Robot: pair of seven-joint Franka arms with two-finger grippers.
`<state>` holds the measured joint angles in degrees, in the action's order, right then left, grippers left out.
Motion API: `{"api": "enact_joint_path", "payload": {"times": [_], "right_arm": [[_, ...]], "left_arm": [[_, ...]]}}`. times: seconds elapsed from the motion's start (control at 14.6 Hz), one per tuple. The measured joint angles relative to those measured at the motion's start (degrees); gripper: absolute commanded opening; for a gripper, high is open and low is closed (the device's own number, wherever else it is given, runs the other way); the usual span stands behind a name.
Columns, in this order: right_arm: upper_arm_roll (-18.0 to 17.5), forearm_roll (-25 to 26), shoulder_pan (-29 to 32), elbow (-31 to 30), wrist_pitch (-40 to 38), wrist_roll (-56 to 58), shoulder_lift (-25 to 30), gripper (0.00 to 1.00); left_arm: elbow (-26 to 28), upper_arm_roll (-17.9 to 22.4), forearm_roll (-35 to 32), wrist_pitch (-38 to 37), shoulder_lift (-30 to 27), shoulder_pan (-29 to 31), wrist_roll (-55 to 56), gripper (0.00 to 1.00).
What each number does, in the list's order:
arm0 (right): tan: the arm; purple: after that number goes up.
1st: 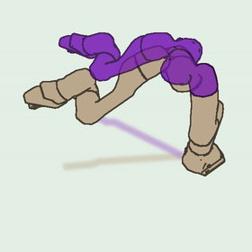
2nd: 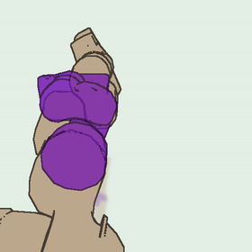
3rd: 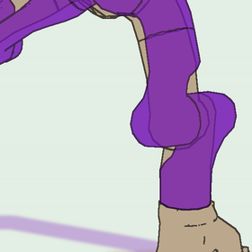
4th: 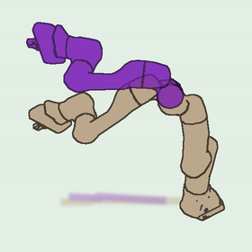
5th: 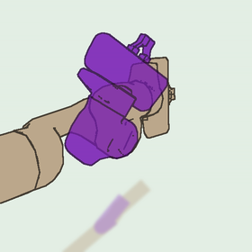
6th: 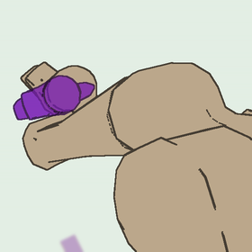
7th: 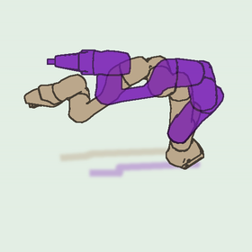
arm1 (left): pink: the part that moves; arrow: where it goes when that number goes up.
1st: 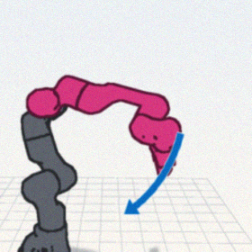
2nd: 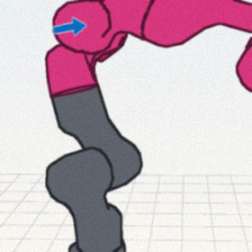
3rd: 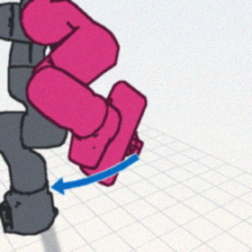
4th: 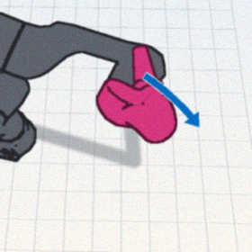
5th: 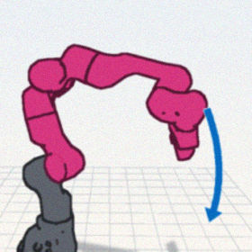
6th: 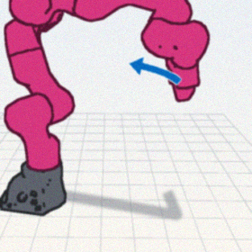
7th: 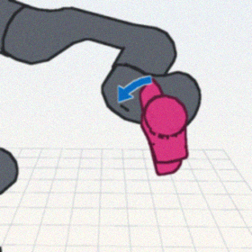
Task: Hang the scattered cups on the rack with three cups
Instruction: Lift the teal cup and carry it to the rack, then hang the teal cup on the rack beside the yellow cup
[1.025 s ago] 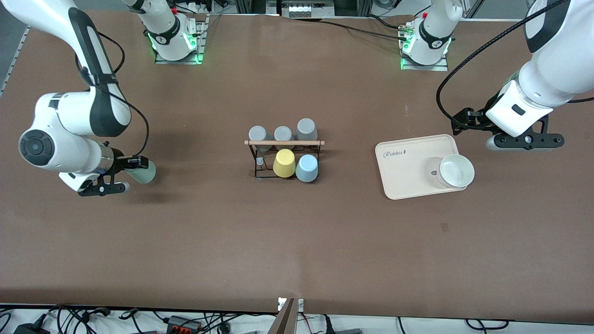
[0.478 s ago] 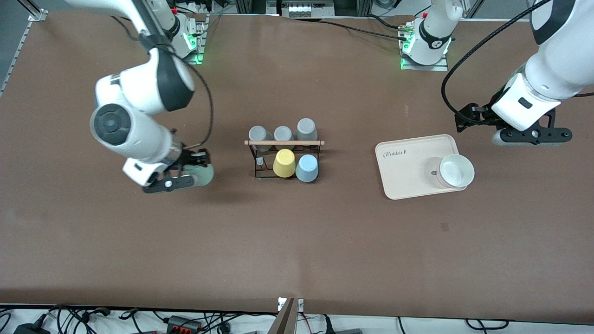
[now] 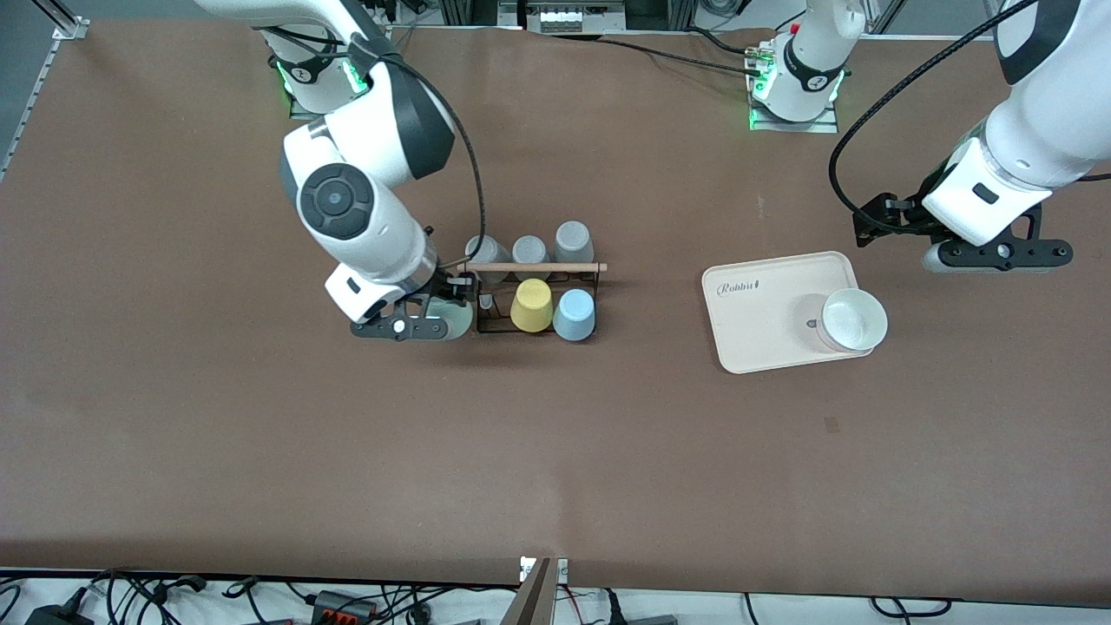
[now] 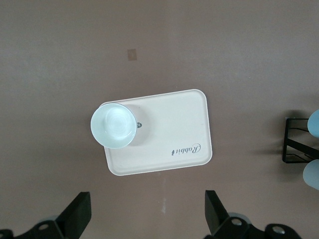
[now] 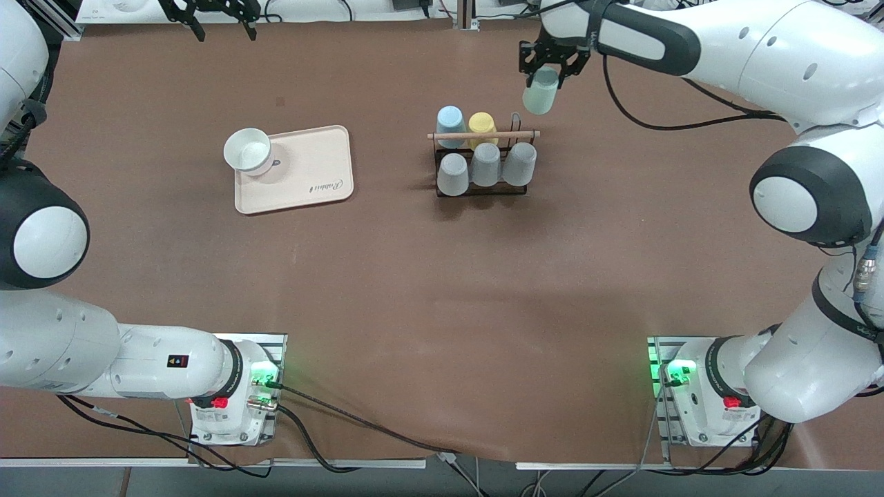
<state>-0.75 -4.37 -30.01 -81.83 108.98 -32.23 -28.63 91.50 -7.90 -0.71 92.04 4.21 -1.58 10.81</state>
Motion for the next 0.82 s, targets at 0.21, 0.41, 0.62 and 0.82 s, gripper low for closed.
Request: {"api": "enact_joint_path", "payload": {"times": [0.21,0.41,0.62,0.82], "right_arm": [[0.0,0.0,-2.2,0.9,0.8,-3.3,-1.9,0.29],[0.0,0.0,-3.1,1.3,0.9,-3.7,-3.0,0.29],[0.0,-0.2,-3.3,1.3,0.9,-3.7,-3.7,0.29],[0.0,-1.7,-3.3,1.4,0.9,-3.7,-4.3,0.29]], "left_arm": [[0.0,0.0,0.0,0.0,0.0,0.0,0.0,1.00],[0.0,0.0,0.0,0.0,0.0,0.0,0.0,1.00],[0.0,0.0,0.0,0.0,0.0,0.0,0.0,1.00],[0.0,0.0,0.1,0.0,0.0,0.0,0.0,1.00]]}}
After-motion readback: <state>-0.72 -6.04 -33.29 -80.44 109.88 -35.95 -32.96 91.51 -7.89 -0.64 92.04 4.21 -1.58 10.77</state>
